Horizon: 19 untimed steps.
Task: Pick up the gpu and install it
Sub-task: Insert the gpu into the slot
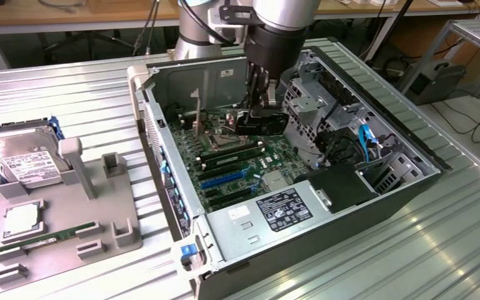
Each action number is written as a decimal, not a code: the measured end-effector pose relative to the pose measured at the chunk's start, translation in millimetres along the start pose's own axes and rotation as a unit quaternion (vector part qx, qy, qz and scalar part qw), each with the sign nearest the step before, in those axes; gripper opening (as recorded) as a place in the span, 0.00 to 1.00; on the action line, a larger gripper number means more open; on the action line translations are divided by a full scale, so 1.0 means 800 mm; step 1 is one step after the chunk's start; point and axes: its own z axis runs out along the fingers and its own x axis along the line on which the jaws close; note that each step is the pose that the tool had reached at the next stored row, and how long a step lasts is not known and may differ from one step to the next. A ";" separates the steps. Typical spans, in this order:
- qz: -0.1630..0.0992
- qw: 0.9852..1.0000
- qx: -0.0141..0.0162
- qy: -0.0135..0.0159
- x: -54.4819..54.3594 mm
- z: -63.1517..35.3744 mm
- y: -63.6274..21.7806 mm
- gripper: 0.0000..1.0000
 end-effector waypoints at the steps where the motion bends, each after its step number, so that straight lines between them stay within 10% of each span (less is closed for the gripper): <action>1: -0.027 1.000 -0.002 0.000 0.000 0.002 0.000 0.26; 11: -0.141 0.990 -0.010 0.003 0.001 0.017 0.000 0.26; 19: -0.149 0.989 -0.012 0.003 0.016 0.028 0.001 0.26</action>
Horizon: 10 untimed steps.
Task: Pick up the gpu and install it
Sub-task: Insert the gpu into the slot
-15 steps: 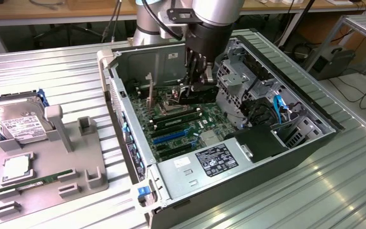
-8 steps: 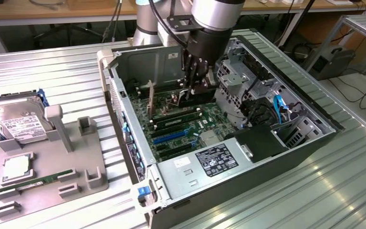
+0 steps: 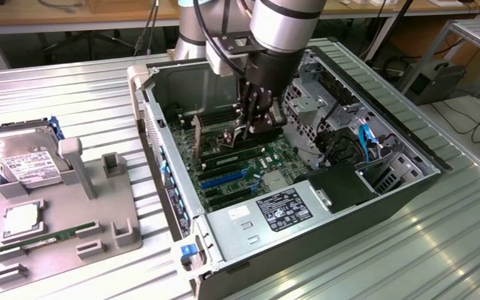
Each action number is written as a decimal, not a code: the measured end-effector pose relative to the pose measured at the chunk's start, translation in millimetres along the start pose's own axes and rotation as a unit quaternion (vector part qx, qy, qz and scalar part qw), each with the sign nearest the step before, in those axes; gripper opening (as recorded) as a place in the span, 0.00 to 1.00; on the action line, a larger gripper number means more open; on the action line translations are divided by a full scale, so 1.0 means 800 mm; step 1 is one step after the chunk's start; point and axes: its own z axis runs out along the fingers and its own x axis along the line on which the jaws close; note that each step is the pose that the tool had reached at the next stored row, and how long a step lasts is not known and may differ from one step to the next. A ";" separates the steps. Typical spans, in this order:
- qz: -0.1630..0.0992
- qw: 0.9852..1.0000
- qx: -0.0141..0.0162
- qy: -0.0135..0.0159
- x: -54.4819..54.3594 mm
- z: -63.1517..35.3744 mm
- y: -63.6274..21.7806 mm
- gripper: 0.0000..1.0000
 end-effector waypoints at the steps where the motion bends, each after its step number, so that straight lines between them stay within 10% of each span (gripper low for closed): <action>1: 0.000 1.000 0.000 0.000 0.003 0.002 0.002 0.26; 10: -0.007 1.000 0.000 0.002 0.017 0.017 0.022 0.26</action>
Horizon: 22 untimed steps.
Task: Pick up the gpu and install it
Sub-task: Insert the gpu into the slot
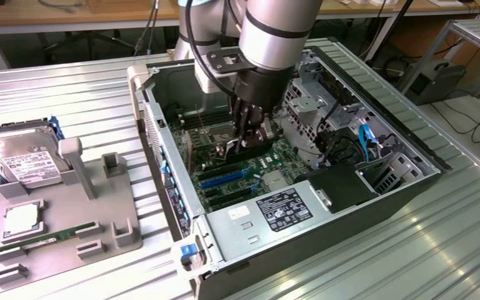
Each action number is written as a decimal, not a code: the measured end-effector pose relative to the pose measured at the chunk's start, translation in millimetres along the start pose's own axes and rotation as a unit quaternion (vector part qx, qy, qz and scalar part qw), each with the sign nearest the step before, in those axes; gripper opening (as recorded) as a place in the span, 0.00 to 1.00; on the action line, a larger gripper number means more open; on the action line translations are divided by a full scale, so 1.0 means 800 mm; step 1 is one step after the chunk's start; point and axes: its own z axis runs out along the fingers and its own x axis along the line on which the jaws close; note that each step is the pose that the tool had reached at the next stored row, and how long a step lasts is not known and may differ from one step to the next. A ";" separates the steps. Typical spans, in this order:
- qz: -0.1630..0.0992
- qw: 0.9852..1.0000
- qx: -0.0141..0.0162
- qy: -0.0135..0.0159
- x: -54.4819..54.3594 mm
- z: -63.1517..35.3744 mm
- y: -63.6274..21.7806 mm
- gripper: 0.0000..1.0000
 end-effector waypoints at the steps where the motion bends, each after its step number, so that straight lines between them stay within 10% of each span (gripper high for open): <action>1: 0.000 1.000 0.000 0.001 0.001 0.001 0.000 0.26; 22: 0.001 1.000 0.000 0.002 0.004 0.035 0.009 0.26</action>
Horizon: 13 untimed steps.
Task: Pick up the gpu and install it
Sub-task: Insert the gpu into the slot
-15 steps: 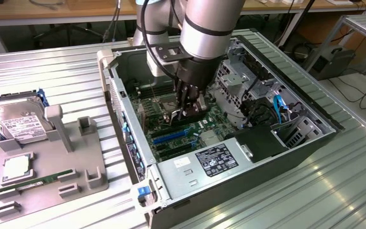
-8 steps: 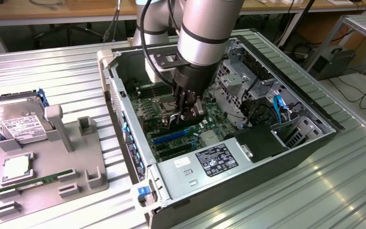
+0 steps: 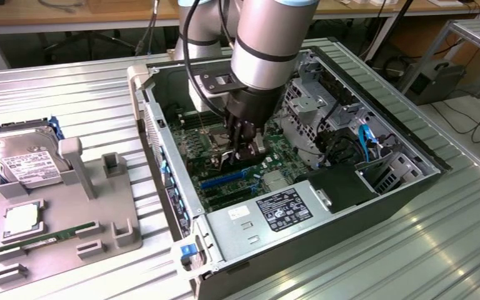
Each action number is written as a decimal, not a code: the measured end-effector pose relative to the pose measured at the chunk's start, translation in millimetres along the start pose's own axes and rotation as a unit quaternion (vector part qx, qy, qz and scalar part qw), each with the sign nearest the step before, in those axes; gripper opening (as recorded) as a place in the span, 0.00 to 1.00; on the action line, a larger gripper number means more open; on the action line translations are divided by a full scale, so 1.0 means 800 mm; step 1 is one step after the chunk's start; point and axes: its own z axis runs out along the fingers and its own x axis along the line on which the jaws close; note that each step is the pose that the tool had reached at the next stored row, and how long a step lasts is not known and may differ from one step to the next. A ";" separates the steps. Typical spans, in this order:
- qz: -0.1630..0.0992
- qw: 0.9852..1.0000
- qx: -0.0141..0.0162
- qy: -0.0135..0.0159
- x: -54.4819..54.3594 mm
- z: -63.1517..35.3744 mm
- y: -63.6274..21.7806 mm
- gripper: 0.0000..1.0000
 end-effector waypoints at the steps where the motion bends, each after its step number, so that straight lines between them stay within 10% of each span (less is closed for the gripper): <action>1: 0.000 1.000 0.000 0.000 0.000 0.001 0.000 0.26; 13: 0.003 1.000 -0.001 0.000 0.001 0.010 0.005 0.26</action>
